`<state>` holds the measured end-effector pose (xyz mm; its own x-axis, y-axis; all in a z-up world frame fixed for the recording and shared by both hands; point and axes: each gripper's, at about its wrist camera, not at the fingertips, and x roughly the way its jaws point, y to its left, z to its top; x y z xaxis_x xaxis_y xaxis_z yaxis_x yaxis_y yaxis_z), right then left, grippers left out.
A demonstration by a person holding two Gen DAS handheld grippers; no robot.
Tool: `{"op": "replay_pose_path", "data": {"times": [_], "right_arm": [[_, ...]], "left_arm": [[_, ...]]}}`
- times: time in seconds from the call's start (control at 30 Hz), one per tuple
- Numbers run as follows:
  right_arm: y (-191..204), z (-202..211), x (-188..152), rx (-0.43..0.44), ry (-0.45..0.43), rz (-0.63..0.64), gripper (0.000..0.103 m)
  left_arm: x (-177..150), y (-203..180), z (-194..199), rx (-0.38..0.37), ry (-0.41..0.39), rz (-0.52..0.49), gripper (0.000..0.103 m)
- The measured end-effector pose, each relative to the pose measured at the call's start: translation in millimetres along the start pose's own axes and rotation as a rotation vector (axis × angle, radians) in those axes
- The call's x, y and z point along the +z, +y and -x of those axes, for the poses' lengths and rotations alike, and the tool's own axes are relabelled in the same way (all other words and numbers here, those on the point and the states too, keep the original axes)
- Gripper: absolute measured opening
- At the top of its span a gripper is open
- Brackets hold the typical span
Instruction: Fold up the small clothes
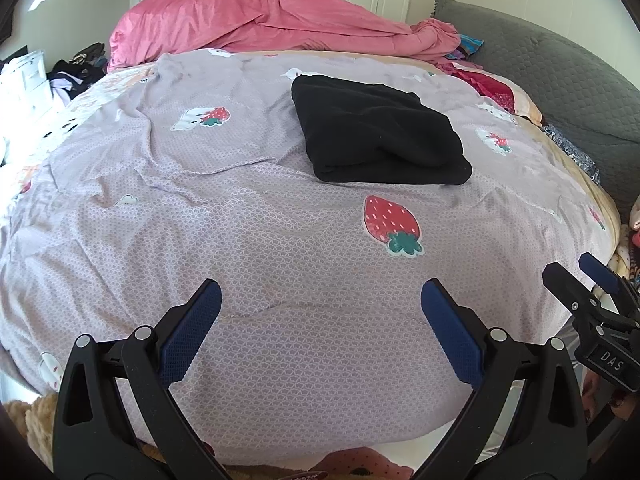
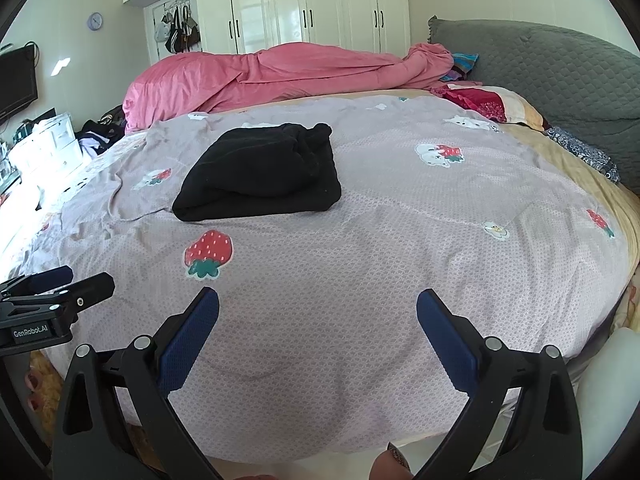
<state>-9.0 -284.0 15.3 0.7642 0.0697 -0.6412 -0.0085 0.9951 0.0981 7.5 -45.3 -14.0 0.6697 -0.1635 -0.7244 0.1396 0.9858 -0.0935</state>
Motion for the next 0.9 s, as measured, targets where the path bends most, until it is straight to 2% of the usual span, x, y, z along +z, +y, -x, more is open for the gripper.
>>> {"op": "replay_pose_path", "data": {"times": [0.67,0.9], "right_arm": [[3.3,-2.0,-4.6,-0.008,0.009,0.008,0.099],[-2.2,-1.7,-4.1,-0.021,0.006,-0.002,0.099]], "left_arm": [[-1.1,-6.4,2.8,0.010,0.010,-0.020,0.094],[0.0,-5.8,1.7,0.034,0.017,-0.025,0.094]]}}
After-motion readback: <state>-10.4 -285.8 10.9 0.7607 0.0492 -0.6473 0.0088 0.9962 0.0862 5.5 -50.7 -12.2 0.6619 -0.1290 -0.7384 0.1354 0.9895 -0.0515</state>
